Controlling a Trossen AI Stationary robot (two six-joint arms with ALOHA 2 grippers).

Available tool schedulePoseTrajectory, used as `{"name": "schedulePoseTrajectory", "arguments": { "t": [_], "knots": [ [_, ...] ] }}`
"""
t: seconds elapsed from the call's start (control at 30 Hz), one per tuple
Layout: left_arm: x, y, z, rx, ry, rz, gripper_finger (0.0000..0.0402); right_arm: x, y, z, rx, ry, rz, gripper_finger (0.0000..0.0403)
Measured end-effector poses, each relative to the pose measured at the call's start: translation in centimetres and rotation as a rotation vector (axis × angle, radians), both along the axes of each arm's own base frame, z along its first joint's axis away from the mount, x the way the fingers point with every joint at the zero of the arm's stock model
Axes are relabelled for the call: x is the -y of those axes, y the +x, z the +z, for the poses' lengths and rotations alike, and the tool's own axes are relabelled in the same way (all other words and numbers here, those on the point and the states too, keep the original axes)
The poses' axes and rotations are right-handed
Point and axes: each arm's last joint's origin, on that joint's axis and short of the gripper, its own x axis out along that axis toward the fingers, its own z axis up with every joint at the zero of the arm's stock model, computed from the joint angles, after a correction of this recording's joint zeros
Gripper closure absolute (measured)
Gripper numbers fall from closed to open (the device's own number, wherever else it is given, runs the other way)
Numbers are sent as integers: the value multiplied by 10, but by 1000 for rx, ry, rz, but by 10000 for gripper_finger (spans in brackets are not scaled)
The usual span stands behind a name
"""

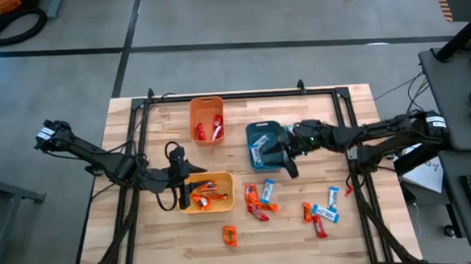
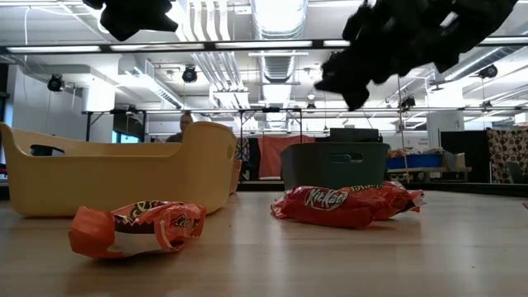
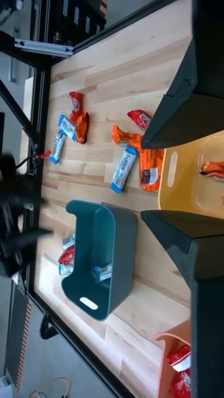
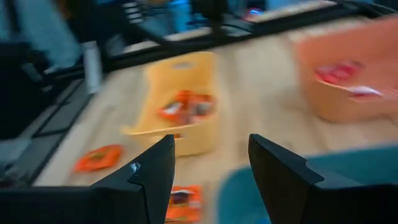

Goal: Organize candy in baskets
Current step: Put the orange chocolate into the yellow bin

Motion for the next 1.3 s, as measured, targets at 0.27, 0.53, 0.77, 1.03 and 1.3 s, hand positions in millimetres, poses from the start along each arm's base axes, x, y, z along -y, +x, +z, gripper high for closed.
{"name": "schedulePoseTrajectory", "arguments": {
  "t": [0.27,0.53,0.77,1.03,1.3],
  "knots": [
    [0,0,0,5,-7,2,247,-55,-5,9,62,-141,101,209],
    [0,1,1,12,-10,1,247,-100,-14,9,74,-238,80,209],
    [0,1,1,13,-11,1,247,-124,-24,7,77,-283,42,209],
    [0,1,2,19,-14,1,247,-135,-38,-9,80,-243,6,209],
    [0,1,2,19,-13,1,247,-142,-55,-29,20,-182,-71,209]
  ]
}}
